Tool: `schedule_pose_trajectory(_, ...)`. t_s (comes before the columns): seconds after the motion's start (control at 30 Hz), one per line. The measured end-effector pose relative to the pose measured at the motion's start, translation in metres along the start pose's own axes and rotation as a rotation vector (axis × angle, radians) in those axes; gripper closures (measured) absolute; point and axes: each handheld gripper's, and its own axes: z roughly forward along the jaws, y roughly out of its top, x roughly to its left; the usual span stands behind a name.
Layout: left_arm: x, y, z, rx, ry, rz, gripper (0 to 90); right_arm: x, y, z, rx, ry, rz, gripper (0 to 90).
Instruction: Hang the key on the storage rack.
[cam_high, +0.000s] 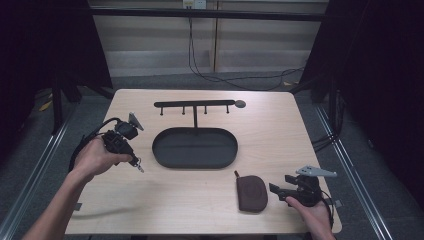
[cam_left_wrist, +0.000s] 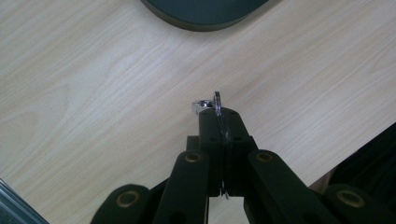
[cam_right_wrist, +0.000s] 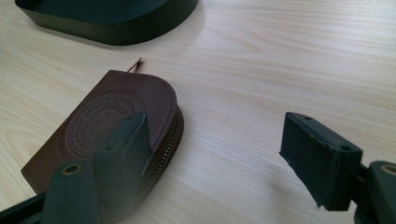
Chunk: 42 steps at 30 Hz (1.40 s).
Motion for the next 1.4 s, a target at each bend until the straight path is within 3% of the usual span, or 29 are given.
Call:
schedule_pose_trajectory(0.3, 0.0, 0.009, -0.014, -0.03, 0.015, -0.058, 89.3, 0.0, 0.0, 0.001, 0.007, 0.002, 0.003, 23.9)
schedule_pose_trajectory(0.37, 0.0, 0.011, -0.018, -0.043, 0.0, -0.053, 89.3, 0.0, 0.0, 0.001, 0.01, 0.002, 0.004, 23.9)
schedule_pose_trajectory(0.67, -0.006, 0.024, -0.029, -0.03, 0.009, -0.011, 89.3, 0.0, 0.0, 0.0, 0.007, 0.003, 0.003, 23.8)
schedule_pose_trajectory(1.0, -0.004, 0.031, -0.039, -0.037, 0.008, -0.009, 89.3, 0.0, 0.0, 0.0, 0.008, 0.004, 0.002, 23.8)
schedule_pose_trajectory(1.23, -0.01, 0.04, -0.043, -0.034, 0.021, 0.021, 89.4, 0.0, 0.0, 0.0, 0.006, 0.005, 0.0, 23.8)
schedule_pose_trajectory(1.4, -0.015, 0.045, -0.047, -0.041, 0.008, 0.039, 89.3, 0.0, 0.0, 0.0, 0.007, 0.007, -0.001, 23.8)
